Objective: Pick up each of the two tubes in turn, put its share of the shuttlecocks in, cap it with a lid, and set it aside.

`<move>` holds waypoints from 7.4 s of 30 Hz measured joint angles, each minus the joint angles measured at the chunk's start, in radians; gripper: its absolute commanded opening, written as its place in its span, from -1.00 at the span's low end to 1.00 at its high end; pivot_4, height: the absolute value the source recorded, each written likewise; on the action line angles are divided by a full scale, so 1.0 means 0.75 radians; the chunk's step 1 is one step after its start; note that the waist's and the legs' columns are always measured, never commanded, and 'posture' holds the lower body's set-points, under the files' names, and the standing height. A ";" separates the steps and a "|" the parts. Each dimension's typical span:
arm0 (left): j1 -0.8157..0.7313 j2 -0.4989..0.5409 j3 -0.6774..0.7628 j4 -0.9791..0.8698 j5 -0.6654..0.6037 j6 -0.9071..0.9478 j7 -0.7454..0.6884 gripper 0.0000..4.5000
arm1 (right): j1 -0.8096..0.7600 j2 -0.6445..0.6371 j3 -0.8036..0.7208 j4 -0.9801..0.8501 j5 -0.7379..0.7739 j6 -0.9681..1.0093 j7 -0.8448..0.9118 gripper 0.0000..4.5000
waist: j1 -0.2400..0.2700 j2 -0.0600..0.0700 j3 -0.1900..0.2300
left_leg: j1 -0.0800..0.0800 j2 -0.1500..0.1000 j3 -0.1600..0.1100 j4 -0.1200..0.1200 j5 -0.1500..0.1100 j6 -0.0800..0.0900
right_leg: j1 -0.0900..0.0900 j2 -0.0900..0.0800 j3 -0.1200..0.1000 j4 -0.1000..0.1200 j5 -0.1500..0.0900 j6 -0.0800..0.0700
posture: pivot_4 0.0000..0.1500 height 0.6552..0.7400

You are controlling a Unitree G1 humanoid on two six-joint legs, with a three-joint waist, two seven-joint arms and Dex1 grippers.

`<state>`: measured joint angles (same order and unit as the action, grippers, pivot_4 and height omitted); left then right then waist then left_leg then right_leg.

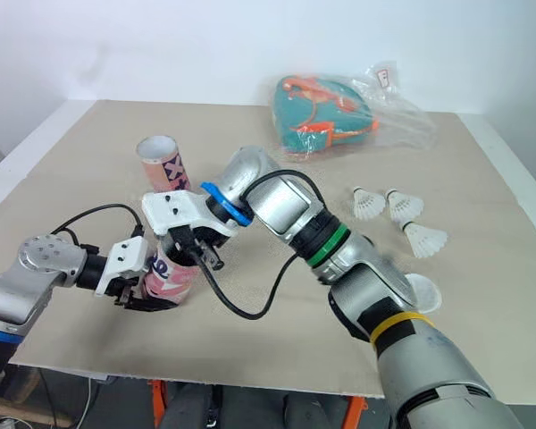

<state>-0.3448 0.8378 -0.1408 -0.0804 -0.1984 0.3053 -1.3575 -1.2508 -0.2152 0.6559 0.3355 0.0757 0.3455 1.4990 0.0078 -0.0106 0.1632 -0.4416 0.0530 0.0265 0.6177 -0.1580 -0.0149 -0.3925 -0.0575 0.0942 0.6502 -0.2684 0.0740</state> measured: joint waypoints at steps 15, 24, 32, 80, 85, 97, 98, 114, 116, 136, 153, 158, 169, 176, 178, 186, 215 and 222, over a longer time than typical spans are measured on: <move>0.022 0.004 0.014 -0.028 0.000 0.011 0.024 0.41 | -0.043 -0.013 -0.148 0.082 0.091 0.032 0.088 -0.96 | 0.000 0.001 -0.001 | 0.000 0.007 0.000 0.000 0.000 -0.003 | -0.002 0.003 -0.004 0.002 0.002 -0.005 | 1.00 1.00; 0.019 -0.022 0.027 -0.033 -0.007 -0.007 0.030 0.41 | -0.058 -0.513 -0.337 0.089 0.286 0.045 0.095 -0.96 | 0.004 0.001 0.000 | -0.006 0.006 0.005 -0.001 0.000 -0.004 | -0.003 -0.004 -0.010 -0.003 0.000 -0.007 | 1.00 1.00; -0.076 -0.250 0.029 -0.084 -0.121 -0.002 0.151 0.41 | 0.382 -0.839 -0.446 -0.256 0.290 0.066 0.092 -0.54 | 0.000 -0.003 0.003 | -0.037 0.010 0.000 0.002 0.001 0.002 | -0.025 0.005 -0.012 0.001 0.005 0.011 | 1.00 1.00; -0.134 -0.740 -0.168 0.449 -0.061 -0.435 0.251 0.41 | 0.760 -1.022 -0.453 -0.205 -0.035 -0.146 0.072 -0.96 | -0.003 0.004 0.005 | -0.030 0.012 -0.007 0.010 0.006 -0.005 | -0.014 0.013 -0.008 0.004 0.008 0.015 | 1.00 1.00; -0.160 -0.732 -0.182 0.488 -0.045 -0.470 0.215 0.41 | 0.569 -0.981 -0.538 -0.273 0.106 -0.015 0.090 -0.96 | -0.004 0.004 0.005 | -0.028 0.013 -0.009 0.010 0.006 -0.005 | -0.013 0.015 -0.008 0.006 0.008 0.014 | 1.00 1.00; -0.228 -0.748 -0.177 0.617 -0.050 -0.511 0.121 0.41 | 0.069 -0.724 -0.546 -0.351 0.280 0.144 0.094 -0.96 | -0.003 0.006 0.004 | -0.028 0.013 -0.011 0.013 0.007 -0.004 | -0.016 0.016 -0.010 0.020 0.005 0.010 | 1.00 1.00; -0.235 -0.744 -0.177 0.617 -0.051 -0.493 0.112 0.41 | 0.050 -0.706 -0.526 -0.368 0.286 0.140 0.096 -0.96 | -0.003 0.005 0.004 | -0.028 0.013 -0.012 0.013 0.007 -0.004 | -0.016 0.016 -0.010 0.020 0.004 0.009 | 1.00 1.00; -0.267 -0.706 -0.180 0.598 -0.054 -0.401 0.053 0.41 | -0.043 -0.618 -0.283 -0.364 0.262 -0.070 0.100 -0.96 | -0.005 0.006 0.004 | -0.026 0.017 -0.016 0.010 0.007 -0.004 | -0.017 0.022 -0.012 0.025 0.001 0.004 | 1.00 1.00; -0.270 -0.703 -0.181 0.604 -0.051 -0.409 0.052 0.41 | -0.067 -0.619 -0.246 -0.318 0.241 -0.127 0.100 -0.96 | -0.005 0.006 0.004 | -0.026 0.017 -0.016 0.011 0.007 -0.004 | -0.017 0.022 -0.012 0.025 0.001 0.004 | 1.00 1.00; -0.267 -0.687 -0.197 0.608 -0.021 -0.489 0.054 0.41 | -0.119 -0.667 -0.144 -0.264 0.289 -0.217 0.101 -0.96 | -0.006 0.006 0.004 | -0.024 0.018 -0.016 0.010 0.007 -0.004 | -0.017 0.023 -0.012 0.029 0.000 0.002 | 1.00 1.00; -0.267 -0.688 -0.194 0.601 -0.025 -0.465 0.053 0.41 | -0.102 -0.658 -0.140 -0.310 0.282 -0.201 0.101 -0.96 | -0.006 0.006 0.004 | -0.024 0.018 -0.016 0.011 0.007 -0.004 | -0.018 0.023 -0.013 0.031 -0.002 0.001 | 1.00 1.00; -0.266 -0.688 -0.194 0.598 -0.024 -0.461 0.054 0.41 | -0.063 -0.676 -0.112 -0.339 0.230 -0.269 0.100 -0.96 | -0.005 0.005 0.003 | -0.024 0.018 -0.016 0.010 0.007 -0.004 | -0.018 0.023 -0.013 0.031 -0.002 0.001 | 1.00 1.00; -0.262 -0.687 -0.194 0.581 -0.024 -0.435 0.061 0.41 | -0.038 -0.670 -0.130 -0.351 0.158 -0.373 0.099 -0.96 | -0.005 0.005 0.003 | -0.022 0.018 -0.017 0.010 0.007 -0.004 | -0.016 0.023 -0.013 0.031 -0.003 0.001 | 1.00 1.00; -0.245 -0.685 -0.182 0.567 -0.026 -0.422 0.062 0.41 | -0.032 -0.617 -0.163 -0.326 0.126 -0.360 0.100 -0.96 | -0.007 0.005 0.003 | -0.020 0.018 -0.017 0.010 0.007 -0.004 | -0.017 0.024 -0.013 0.037 -0.005 -0.002 | 1.00 1.00; -0.244 -0.685 -0.178 0.565 -0.029 -0.411 0.062 0.41 | -0.033 -0.604 -0.168 -0.301 0.121 -0.358 0.100 -0.96 | -0.007 0.005 0.003 | -0.019 0.018 -0.017 0.010 0.007 -0.004 | -0.017 0.024 -0.013 0.040 -0.006 -0.003 | 1.00 1.00; -0.242 -0.685 -0.175 0.563 -0.033 -0.400 0.062 0.41 | -0.034 -0.599 -0.199 -0.293 0.096 -0.371 0.101 -0.96 | -0.007 0.005 0.003 | -0.017 0.019 -0.017 0.010 0.007 -0.004 | -0.017 0.025 -0.013 0.040 -0.007 -0.003 | 1.00 1.00; -0.212 -0.680 -0.181 0.510 -0.025 -0.399 0.083 0.41 | 0.000 -0.709 -0.155 -0.403 0.178 -0.373 0.094 -0.68 | -0.006 0.003 0.001 | -0.017 0.019 -0.017 0.006 0.007 -0.004 | -0.017 0.024 -0.013 0.040 -0.010 -0.004 | 1.00 1.00; -0.203 -0.676 -0.178 0.514 -0.029 -0.395 0.085 0.41 | 0.036 -0.639 -0.201 -0.406 0.151 -0.309 0.094 0.62 | -0.007 0.001 0.000 | -0.014 0.019 -0.018 0.006 0.007 -0.004 | -0.016 0.025 -0.013 0.041 -0.011 -0.005 | 1.00 1.00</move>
<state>-0.4969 0.3305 -0.2742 0.3050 -0.2202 0.0091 -1.2941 -1.2235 -0.6943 0.5051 0.0312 0.1887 0.1138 1.5694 0.0024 -0.0096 0.1635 -0.4521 0.0673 0.0133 0.6220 -0.1527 -0.0177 -0.4042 -0.0386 0.0842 0.6812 -0.2763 0.0701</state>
